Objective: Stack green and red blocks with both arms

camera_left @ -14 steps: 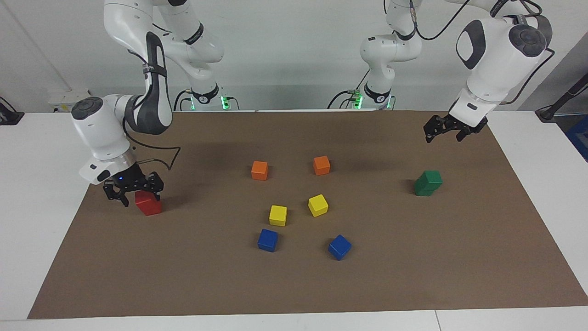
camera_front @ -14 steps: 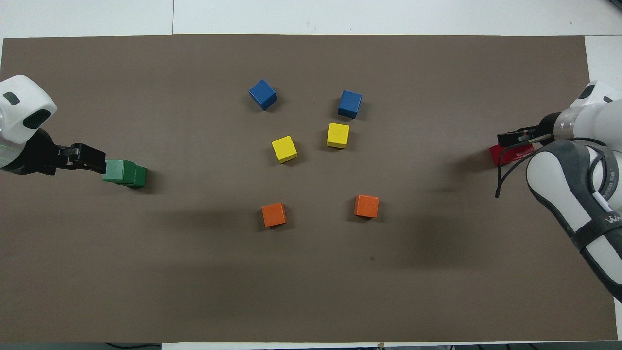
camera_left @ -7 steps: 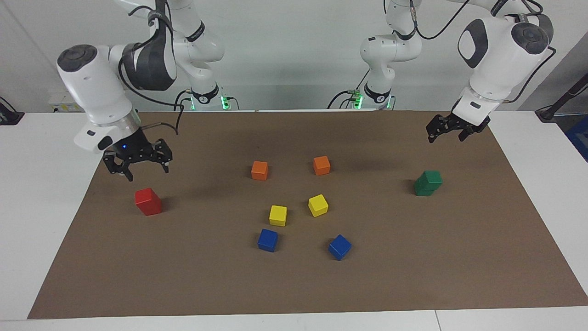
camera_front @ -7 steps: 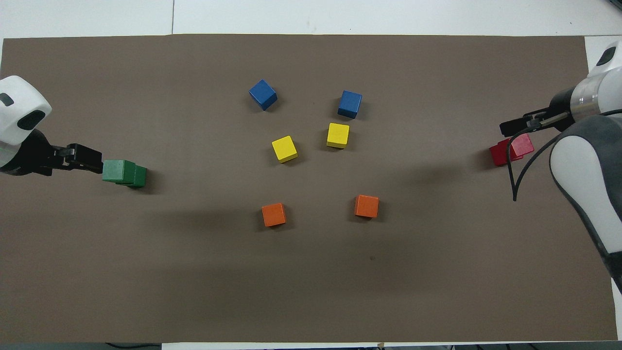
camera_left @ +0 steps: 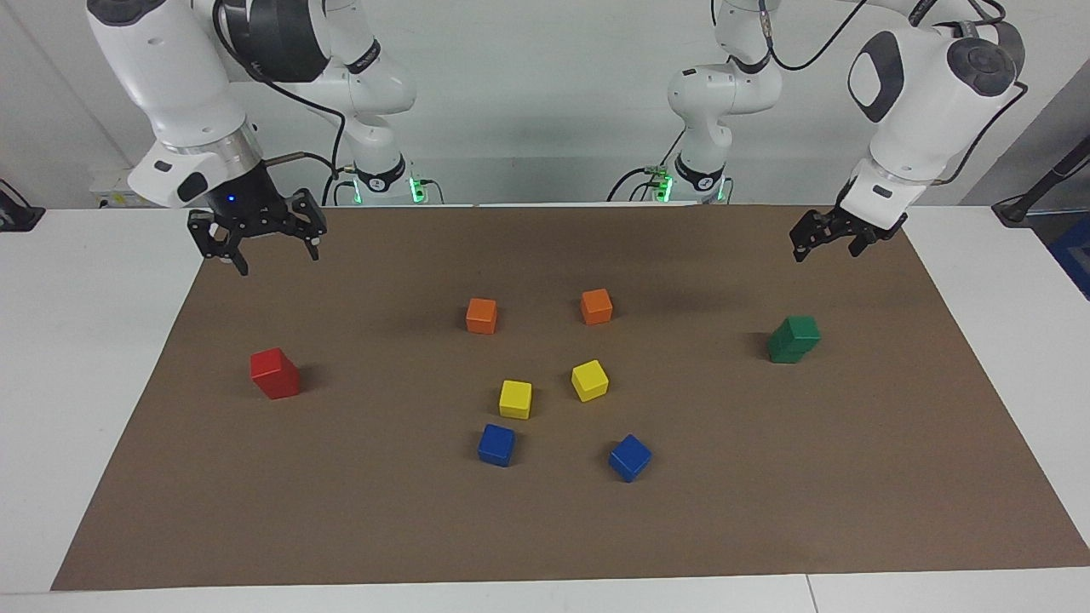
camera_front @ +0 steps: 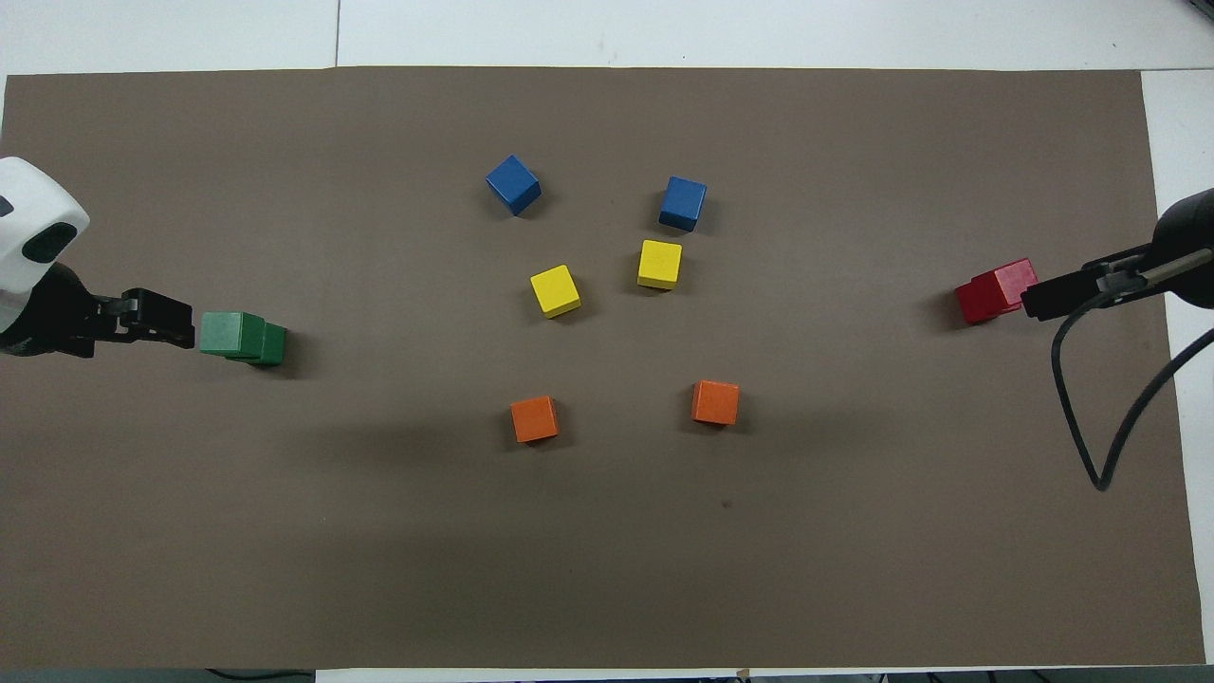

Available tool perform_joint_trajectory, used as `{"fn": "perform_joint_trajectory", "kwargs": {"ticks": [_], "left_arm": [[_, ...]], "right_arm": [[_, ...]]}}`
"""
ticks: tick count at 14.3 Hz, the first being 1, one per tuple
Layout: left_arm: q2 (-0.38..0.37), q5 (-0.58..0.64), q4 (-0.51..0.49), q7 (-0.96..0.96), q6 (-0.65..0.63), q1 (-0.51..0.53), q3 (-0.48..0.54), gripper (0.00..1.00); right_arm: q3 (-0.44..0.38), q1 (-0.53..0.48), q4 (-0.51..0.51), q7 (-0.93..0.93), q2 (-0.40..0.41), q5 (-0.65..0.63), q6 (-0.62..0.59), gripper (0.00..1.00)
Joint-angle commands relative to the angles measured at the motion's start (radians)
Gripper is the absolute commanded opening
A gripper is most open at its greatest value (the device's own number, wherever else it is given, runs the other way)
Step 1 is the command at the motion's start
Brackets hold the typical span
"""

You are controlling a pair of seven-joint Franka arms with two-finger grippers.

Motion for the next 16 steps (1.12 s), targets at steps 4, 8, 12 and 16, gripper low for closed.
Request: {"fn": "perform_joint_trajectory", "kwargs": {"ticks": [4,8,12,16], "left_arm": [[-0.025,-0.012,0.051,-0.011,-0.060,0.005,-0.005,1.00],[-0.016,-0.011,0.053,-0.009,-0.032,-0.002,-0.015,1.00],[-0.017,-0.012,0.048,-0.006,-0.032,-0.001,-0.015,1.00],[-0.022,-0.012,0.041,-0.006,-0.032,0.001,-0.015,1.00]], "right_arm": [[0.000,-0.019,0.004,0.095,-0.015,0.002,-0.031,1.00],[-0.009,0.004,0.024,0.148,-0.006,-0.012,-0.016,1.00],[-0.121,0.102,0.023,0.142,-0.006,-0.012,0.003,1.00],[-0.124,0.088,0.020,0.135,-0.004,-0.009,0.015,1.00]]}}
